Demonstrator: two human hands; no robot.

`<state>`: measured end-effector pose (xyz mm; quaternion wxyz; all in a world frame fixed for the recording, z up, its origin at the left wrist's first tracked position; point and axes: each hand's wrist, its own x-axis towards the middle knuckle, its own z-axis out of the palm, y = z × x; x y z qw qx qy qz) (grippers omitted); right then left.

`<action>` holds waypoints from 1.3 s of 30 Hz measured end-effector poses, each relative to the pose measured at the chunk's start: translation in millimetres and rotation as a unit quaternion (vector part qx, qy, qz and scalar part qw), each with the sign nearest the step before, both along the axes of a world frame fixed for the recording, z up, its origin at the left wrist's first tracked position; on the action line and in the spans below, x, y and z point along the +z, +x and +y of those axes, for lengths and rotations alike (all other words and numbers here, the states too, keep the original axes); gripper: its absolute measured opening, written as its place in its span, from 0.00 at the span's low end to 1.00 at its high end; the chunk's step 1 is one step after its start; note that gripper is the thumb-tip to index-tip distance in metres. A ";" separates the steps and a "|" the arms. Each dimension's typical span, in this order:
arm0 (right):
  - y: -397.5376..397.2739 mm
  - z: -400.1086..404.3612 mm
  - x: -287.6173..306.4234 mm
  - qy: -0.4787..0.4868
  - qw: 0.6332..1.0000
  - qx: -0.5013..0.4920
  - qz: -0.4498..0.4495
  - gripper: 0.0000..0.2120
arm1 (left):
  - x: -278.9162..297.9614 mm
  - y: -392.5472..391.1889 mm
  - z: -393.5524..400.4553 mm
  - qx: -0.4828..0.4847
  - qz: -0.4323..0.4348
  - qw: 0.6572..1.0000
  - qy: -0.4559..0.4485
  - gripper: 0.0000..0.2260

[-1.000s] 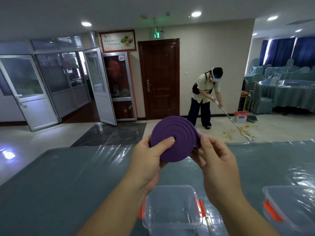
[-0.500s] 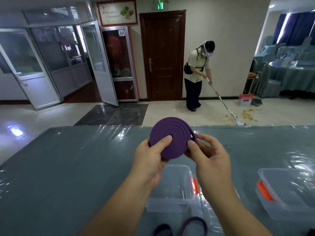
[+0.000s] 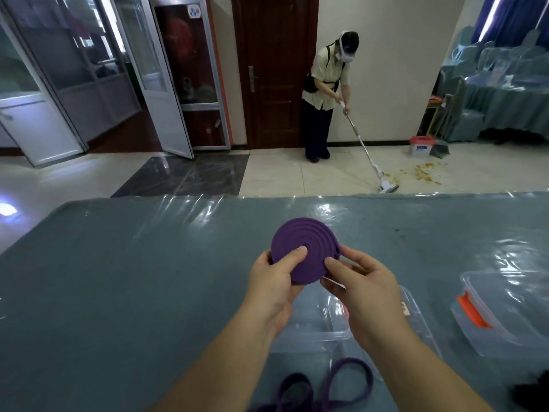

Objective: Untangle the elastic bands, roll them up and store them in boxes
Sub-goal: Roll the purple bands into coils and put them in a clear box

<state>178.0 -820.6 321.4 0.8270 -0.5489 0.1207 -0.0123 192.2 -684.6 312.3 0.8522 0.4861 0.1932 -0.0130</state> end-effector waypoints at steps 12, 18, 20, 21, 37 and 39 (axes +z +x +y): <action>58.7 7.1 -102.7 -0.097 0.980 0.012 0.171 0.11 | -96.9 54.2 31.1 -0.081 0.208 0.975 0.013 0.07; 95.2 -1.3 -167.2 -0.193 0.947 0.043 0.252 0.11 | -177.9 89.3 33.1 -0.138 0.275 0.943 0.129 0.07; 109.6 2.2 -183.8 -0.246 0.929 0.068 0.267 0.12 | -200.6 101.1 31.7 -0.155 0.280 0.928 0.189 0.07; 117.5 4.3 -193.0 -0.272 0.919 0.080 0.273 0.12 | -212.5 107.3 31.5 -0.164 0.286 0.918 0.220 0.05; 178.4 19.1 -309.5 -0.516 0.765 0.217 0.319 0.10 | -318.8 153.3 20.2 -0.202 0.406 0.777 0.437 0.30; 178.6 18.0 -314.3 -0.513 0.768 0.215 0.317 0.10 | -326.4 156.3 21.1 -0.206 0.402 0.771 0.449 0.28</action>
